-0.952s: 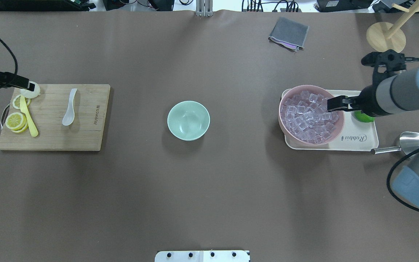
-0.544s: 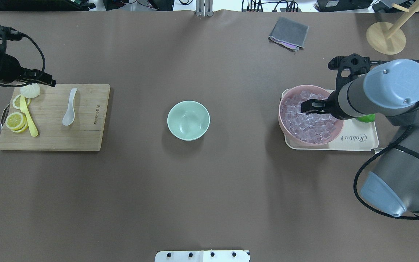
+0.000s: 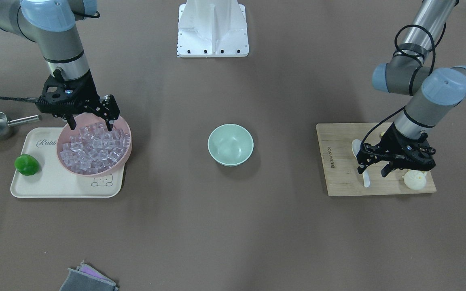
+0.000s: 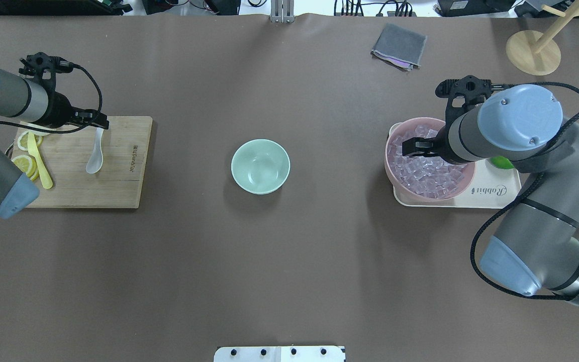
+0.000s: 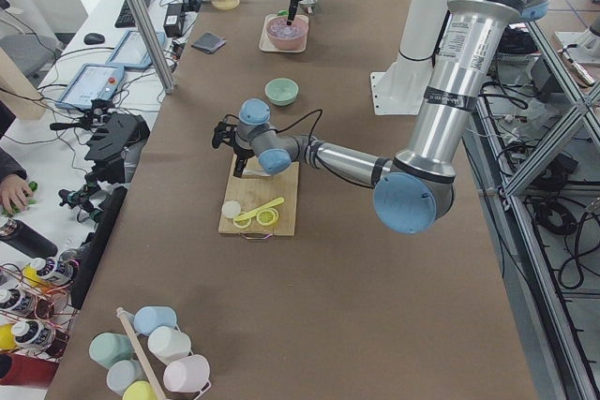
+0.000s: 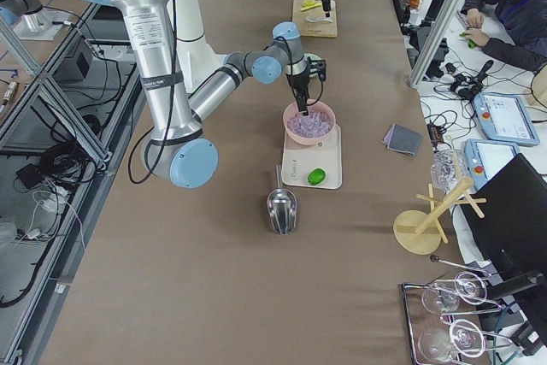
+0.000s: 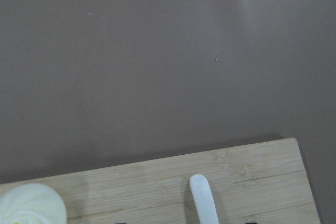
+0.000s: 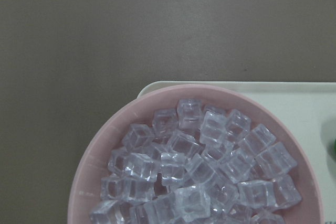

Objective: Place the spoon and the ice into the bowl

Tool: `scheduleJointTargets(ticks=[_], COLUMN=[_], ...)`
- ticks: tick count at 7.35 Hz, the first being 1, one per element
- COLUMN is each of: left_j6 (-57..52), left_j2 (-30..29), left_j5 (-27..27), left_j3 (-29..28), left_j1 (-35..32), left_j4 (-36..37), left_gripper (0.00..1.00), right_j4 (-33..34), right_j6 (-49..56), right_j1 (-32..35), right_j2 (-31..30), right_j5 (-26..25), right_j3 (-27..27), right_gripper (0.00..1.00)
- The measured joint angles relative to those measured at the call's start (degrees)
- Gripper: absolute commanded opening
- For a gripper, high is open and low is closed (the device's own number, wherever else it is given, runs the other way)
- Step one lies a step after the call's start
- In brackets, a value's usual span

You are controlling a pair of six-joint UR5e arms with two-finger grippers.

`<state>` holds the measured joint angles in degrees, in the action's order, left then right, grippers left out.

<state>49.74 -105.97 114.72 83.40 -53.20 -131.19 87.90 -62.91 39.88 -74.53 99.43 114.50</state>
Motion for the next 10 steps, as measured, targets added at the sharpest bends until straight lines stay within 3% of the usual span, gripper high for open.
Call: scheduleJointTargets(ticks=[2,3,4,6,10], left_j6=[0.85,1.36,1.64,1.73,4.33], left_j2=[0.31,0.31,0.35,0.37,0.17], left_j5=[-2.84,-3.71,-4.11,-4.3,-3.97], left_j3=[-0.12,-0.13,-0.12,-0.09,4.18], left_j1=[1.75,2.51,3.0,3.32,3.42], left_j4=[-0.1,-0.11,-0.12,-0.12,0.01], left_gripper=[0.44,0.24,0.19,0.0,0.0], right_j4=[0.0,0.0,0.01,0.02,0.0], right_j6=[-0.02,-0.02,-0.02,-0.08,-0.05], right_j1=[-0.02,-0.03,-0.05,-0.06,-0.06], right_j2=[0.07,0.08,0.08,0.09,-0.01], right_j5=[-0.02,-0.04,-0.08,-0.1,-0.17], right_j3=[-0.05,-0.06,-0.06,-0.02,0.02], right_gripper=[0.99,0.99,0.99,0.99,0.99])
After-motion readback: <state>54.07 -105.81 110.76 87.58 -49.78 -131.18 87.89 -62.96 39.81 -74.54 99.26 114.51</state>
